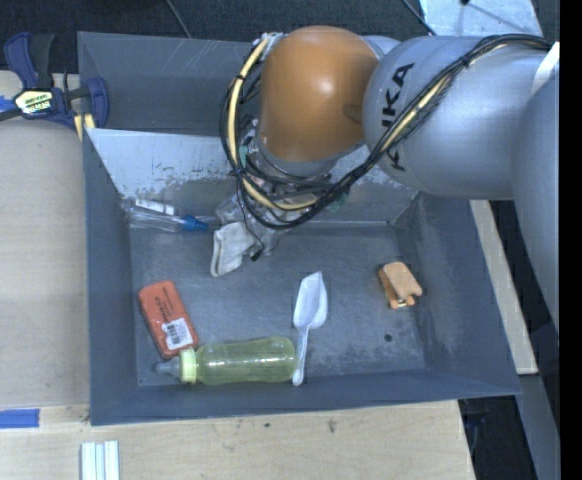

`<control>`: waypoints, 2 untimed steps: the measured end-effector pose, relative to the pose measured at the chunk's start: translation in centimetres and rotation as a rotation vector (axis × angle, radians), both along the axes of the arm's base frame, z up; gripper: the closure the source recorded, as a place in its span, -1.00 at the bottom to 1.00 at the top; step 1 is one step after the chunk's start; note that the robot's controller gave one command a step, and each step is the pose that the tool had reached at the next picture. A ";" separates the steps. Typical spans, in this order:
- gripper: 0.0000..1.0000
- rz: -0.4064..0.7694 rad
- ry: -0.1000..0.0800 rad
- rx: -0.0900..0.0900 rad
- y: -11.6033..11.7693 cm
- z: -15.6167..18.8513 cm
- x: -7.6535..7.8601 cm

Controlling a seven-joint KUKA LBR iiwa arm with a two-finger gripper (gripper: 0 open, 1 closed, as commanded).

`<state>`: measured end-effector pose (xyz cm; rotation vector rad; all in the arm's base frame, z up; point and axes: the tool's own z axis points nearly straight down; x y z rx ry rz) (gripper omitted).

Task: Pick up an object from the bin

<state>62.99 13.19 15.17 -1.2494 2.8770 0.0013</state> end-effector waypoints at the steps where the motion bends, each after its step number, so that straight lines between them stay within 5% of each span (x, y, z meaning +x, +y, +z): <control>1: 1.00 -0.004 -0.001 0.001 0.0 0.3 0.2; 2: 1.00 -0.006 -0.003 0.001 0.0 1.6 0.1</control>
Offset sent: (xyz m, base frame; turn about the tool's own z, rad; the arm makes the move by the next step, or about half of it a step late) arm 0.0000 0.0000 0.0150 0.0000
